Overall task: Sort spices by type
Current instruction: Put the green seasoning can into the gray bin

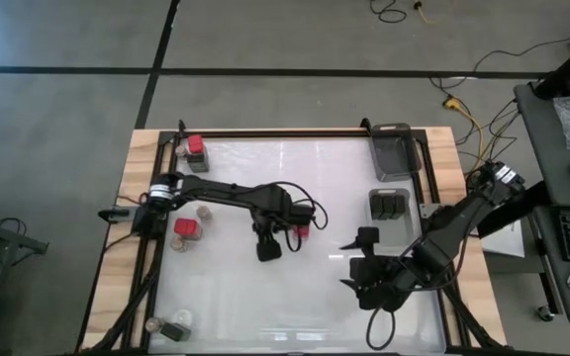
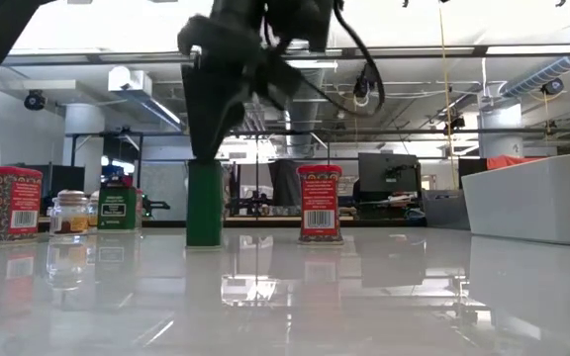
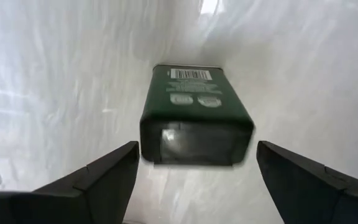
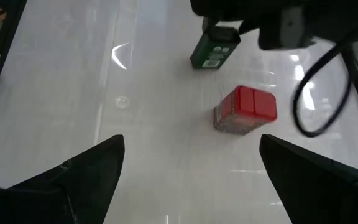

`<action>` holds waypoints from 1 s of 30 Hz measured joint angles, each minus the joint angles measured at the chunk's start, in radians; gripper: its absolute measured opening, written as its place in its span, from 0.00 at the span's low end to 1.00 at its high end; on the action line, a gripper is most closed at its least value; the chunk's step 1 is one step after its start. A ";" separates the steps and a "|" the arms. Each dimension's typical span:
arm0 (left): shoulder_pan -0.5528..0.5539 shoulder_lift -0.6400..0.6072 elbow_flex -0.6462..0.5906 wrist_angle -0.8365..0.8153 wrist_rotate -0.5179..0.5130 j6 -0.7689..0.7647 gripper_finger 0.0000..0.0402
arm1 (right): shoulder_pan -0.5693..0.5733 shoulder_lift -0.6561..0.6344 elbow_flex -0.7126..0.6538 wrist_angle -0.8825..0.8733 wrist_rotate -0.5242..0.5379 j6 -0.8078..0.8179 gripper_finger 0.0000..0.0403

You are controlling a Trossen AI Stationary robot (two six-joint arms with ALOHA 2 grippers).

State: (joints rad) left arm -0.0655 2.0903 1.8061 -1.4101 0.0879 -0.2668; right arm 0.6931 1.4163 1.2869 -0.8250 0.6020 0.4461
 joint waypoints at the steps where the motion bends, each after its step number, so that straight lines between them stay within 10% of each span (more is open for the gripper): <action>1: -0.002 -0.014 0.000 0.000 0.000 0.000 0.78 | -0.007 0.001 0.000 0.008 -0.005 -0.013 0.91; 14: -0.063 -0.270 -0.072 0.002 -0.048 0.001 0.88 | -0.117 0.131 -0.001 0.395 0.019 -0.294 0.91; 30: -0.117 -0.844 -0.737 0.499 -0.143 -0.197 0.88 | -0.400 0.339 0.112 0.572 -0.232 -0.415 0.91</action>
State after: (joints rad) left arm -0.1829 1.2467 1.0690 -0.9113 -0.0547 -0.4638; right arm 0.2932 1.7549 1.3993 -0.2528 0.3698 0.0315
